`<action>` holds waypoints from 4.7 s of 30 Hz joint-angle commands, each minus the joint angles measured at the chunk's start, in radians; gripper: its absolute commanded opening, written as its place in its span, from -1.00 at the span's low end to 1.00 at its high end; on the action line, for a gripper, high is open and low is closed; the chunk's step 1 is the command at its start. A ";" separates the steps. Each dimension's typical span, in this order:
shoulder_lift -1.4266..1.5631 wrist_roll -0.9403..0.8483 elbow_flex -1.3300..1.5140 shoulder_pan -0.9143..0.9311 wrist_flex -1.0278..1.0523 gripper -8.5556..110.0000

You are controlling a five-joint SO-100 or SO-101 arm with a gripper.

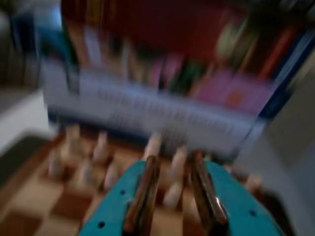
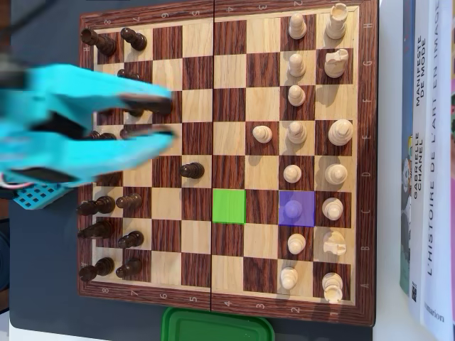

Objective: Play chess

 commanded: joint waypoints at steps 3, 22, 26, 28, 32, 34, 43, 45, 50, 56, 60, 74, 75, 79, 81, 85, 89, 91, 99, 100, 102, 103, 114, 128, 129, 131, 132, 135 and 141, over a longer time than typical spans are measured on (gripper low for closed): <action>-0.268 -0.005 -0.249 -0.003 0.130 -0.65; -1.127 -0.005 -1.137 0.209 0.894 -0.66; -1.282 -0.005 -1.312 0.199 0.977 -0.66; -1.342 -0.005 -1.382 0.199 1.012 -0.66; -1.440 -0.003 -1.499 0.201 1.063 -0.66; -1.488 -0.003 -1.548 0.199 1.071 -0.66; -1.654 -0.003 -1.687 0.209 1.071 -0.66; -1.678 -0.005 -1.701 0.212 1.071 -0.66; -1.732 -0.005 -1.707 0.218 1.066 -0.66; -1.761 -0.003 -1.707 0.230 1.058 -0.66; -1.775 -0.003 -1.717 0.236 1.058 -0.66; -1.881 -0.005 -1.818 0.238 1.058 -0.66; -1.888 -0.005 -1.818 0.238 1.058 -0.66; -1.907 -0.005 -1.819 0.238 1.057 -0.66; -1.917 -0.005 -1.839 0.238 1.057 -0.66; -1.950 -0.005 -1.890 0.238 1.063 -0.66; -1.979 -0.005 -1.905 0.238 1.058 -0.66; -1.985 -0.005 -1.905 0.239 1.058 -0.65; -1.993 -0.005 -1.905 0.249 1.058 -0.65; -1.993 -0.005 -1.905 0.249 1.058 -0.65; -1.993 -0.005 -1.905 0.245 1.058 -0.62; -1.993 -0.005 -1.905 0.244 1.058 -0.61; -1.994 -0.005 -1.905 0.238 1.058 -0.61; -1.996 -0.005 -1.905 0.236 1.057 -0.61; -1.996 -0.005 -1.905 0.236 1.057 -0.61; -1.996 -0.005 -1.905 0.236 1.057 -0.61; -1.997 -0.005 -1.905 0.236 1.057 -0.61; -2.020 -0.005 -1.917 0.235 1.055 -0.61; -2.062 -0.005 -1.983 0.242 1.080 -0.61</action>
